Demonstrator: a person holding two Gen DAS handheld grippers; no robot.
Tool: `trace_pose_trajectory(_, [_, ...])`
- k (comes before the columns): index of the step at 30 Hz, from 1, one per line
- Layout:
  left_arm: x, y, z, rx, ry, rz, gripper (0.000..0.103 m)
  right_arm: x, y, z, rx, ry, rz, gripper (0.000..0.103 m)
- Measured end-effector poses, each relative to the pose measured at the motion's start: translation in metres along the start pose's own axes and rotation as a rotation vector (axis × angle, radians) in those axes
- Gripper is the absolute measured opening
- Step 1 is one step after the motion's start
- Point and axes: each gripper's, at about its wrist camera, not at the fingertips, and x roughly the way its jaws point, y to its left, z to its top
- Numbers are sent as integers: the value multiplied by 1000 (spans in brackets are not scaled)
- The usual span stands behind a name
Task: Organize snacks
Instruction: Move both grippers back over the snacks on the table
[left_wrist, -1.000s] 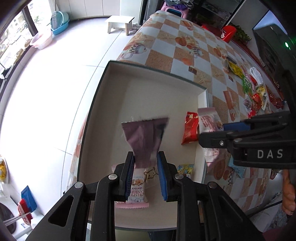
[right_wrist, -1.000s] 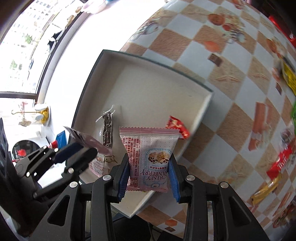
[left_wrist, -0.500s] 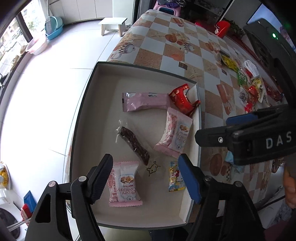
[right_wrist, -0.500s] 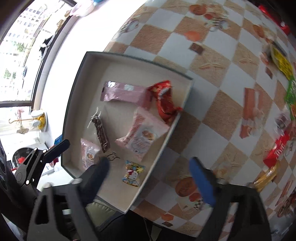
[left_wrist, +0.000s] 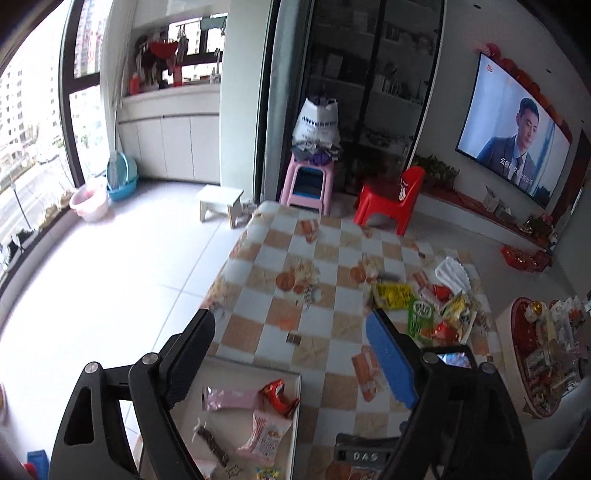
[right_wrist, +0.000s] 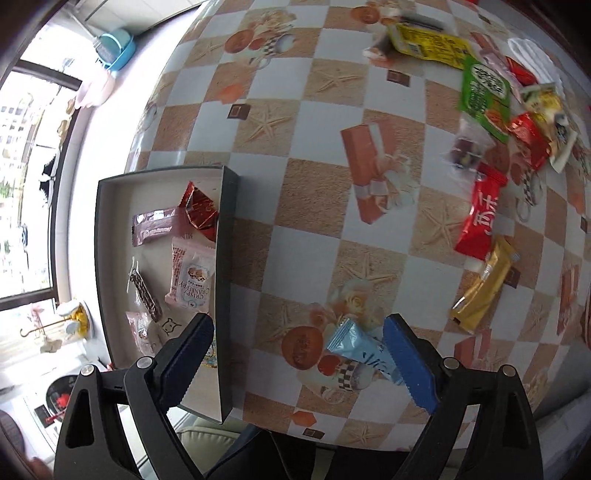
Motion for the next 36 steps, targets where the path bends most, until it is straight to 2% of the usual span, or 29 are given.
trace_pose_trajectory(2, [-7, -16, 11, 14, -40, -20, 103, -5, -6, -3, 10, -12, 4, 94])
trace_pose_trajectory(3, [-11, -23, 13, 16, -60, -48, 103, -8, -11, -4, 20, -19, 5, 94])
trace_pose_trajectory(6, [-16, -38, 14, 8, -96, -195, 103, -15, -35, -8, 63, -33, 5, 94])
trace_pose_trajectory(8, [-9, -51, 10, 7, -71, -224, 103, -16, -55, -12, 109, -35, 4, 94])
trace_pose_trajectory(10, [5, -61, 5, 36, -3, -202, 103, -13, -78, -18, 167, -30, 0, 94])
trace_pose_trajectory(15, [67, -86, -21, 174, 307, -117, 103, 0, -148, -44, 340, 11, 0, 94])
trace_pose_trajectory(17, [85, -95, -38, 231, 372, -86, 103, 9, -172, -57, 398, 38, -1, 94])
trace_pose_trajectory(22, [122, -127, -65, 332, 481, -38, 103, 28, -218, -90, 503, 104, 5, 94])
trace_pose_trajectory(25, [157, -149, -76, 318, 562, -46, 103, 34, -234, -104, 529, 126, 15, 94])
trace_pose_trajectory(30, [205, -188, -81, 352, 609, -19, 103, 33, -248, -115, 526, 127, 21, 94])
trace_pose_trajectory(36, [256, -226, -92, 379, 644, -25, 103, 33, -263, -130, 525, 137, 46, 94])
